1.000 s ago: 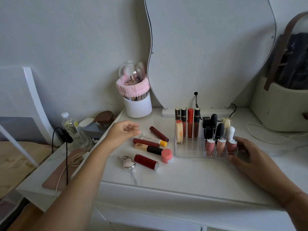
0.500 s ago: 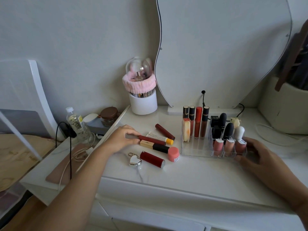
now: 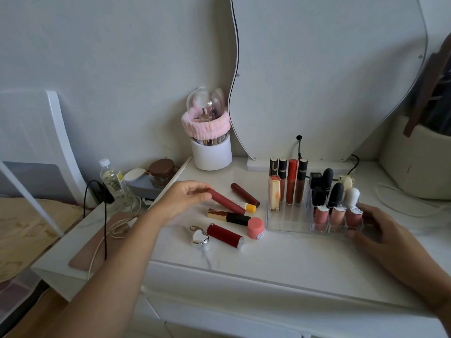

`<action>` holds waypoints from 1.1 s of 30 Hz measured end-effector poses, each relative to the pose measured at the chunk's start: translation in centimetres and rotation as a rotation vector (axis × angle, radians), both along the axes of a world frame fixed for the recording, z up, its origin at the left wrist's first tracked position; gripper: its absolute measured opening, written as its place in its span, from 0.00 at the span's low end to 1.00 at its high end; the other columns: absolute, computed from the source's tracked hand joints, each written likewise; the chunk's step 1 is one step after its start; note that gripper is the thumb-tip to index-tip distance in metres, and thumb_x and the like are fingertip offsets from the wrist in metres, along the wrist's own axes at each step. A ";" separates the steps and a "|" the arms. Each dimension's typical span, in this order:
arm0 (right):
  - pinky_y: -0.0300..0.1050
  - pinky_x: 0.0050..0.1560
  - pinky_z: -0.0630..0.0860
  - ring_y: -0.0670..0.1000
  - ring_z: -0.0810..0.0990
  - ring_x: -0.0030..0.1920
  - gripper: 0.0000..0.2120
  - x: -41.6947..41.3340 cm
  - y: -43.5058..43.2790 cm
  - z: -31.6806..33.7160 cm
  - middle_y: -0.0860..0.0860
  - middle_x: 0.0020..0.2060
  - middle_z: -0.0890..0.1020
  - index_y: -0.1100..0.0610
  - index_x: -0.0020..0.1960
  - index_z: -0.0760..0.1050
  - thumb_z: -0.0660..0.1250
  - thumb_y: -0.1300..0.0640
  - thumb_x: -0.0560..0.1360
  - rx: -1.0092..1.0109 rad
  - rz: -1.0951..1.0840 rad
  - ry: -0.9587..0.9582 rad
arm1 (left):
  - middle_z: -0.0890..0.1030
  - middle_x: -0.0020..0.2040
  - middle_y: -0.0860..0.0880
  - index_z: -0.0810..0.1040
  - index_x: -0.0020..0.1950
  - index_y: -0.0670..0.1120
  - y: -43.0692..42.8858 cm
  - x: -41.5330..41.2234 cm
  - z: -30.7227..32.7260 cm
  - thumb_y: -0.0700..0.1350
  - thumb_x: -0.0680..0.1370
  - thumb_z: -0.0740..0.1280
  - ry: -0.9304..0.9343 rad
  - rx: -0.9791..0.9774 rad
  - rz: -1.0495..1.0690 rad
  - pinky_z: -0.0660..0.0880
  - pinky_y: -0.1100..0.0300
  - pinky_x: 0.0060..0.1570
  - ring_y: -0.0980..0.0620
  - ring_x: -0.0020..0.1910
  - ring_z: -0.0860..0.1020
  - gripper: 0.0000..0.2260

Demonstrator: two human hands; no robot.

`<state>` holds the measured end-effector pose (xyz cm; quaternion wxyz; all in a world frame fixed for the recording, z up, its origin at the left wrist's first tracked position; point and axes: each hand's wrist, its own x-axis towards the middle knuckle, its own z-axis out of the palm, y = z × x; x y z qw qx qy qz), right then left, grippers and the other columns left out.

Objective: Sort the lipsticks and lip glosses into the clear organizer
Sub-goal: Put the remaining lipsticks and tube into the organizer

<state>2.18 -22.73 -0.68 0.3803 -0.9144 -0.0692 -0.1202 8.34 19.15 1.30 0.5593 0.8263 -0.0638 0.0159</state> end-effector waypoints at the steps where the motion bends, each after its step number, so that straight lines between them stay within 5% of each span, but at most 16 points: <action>1: 0.44 0.49 0.69 0.47 0.78 0.52 0.24 0.0 0.0 0.0 0.46 0.53 0.80 0.46 0.62 0.71 0.73 0.56 0.68 0.005 0.002 -0.001 | 0.85 0.49 0.54 0.82 0.49 0.51 -0.5 0.0 0.5 0.44 0.70 0.73 -0.028 -0.057 0.006 0.72 0.68 0.51 0.59 0.51 0.80 0.09; 10: 0.43 0.50 0.70 0.47 0.78 0.53 0.23 0.1 -0.2 -0.2 0.46 0.52 0.80 0.46 0.61 0.71 0.72 0.56 0.69 0.029 0.012 -0.015 | 0.84 0.43 0.58 0.84 0.45 0.54 -8.5 -0.8 7.7 0.44 0.70 0.73 -0.386 -0.287 -0.022 0.72 0.72 0.44 0.63 0.44 0.78 0.07; 16: 0.41 0.51 0.70 0.45 0.78 0.52 0.24 0.3 -0.4 -0.5 0.45 0.53 0.80 0.47 0.62 0.71 0.72 0.56 0.68 0.045 0.019 -0.011 | 0.84 0.43 0.55 0.83 0.47 0.51 -15.2 -0.9 7.7 0.47 0.68 0.74 -0.445 -0.074 -0.008 0.76 0.65 0.47 0.60 0.43 0.80 0.09; 20: 0.39 0.51 0.69 0.45 0.78 0.52 0.24 0.4 -0.4 -0.7 0.45 0.53 0.79 0.47 0.63 0.70 0.72 0.56 0.69 0.053 0.024 -0.018 | 0.82 0.43 0.53 0.82 0.47 0.50 -17.2 -0.5 6.1 0.45 0.69 0.75 -0.512 0.059 0.072 0.68 0.75 0.44 0.60 0.42 0.77 0.08; 25: 0.39 0.52 0.68 0.44 0.77 0.54 0.24 0.5 -0.5 -0.8 0.45 0.54 0.79 0.47 0.62 0.70 0.72 0.56 0.69 0.061 0.034 -0.022 | 0.78 0.39 0.59 0.83 0.48 0.47 -18.3 -0.5 4.7 0.42 0.68 0.75 -0.583 0.158 0.159 0.68 0.74 0.45 0.63 0.41 0.74 0.10; 33: 0.39 0.51 0.69 0.44 0.76 0.54 0.23 0.4 -0.5 -0.7 0.44 0.54 0.78 0.45 0.63 0.70 0.71 0.54 0.70 0.058 0.034 -0.020 | 0.80 0.36 0.48 0.84 0.41 0.45 -18.4 0.0 3.6 0.42 0.66 0.76 -0.699 0.311 0.243 0.72 0.49 0.47 0.53 0.41 0.73 0.06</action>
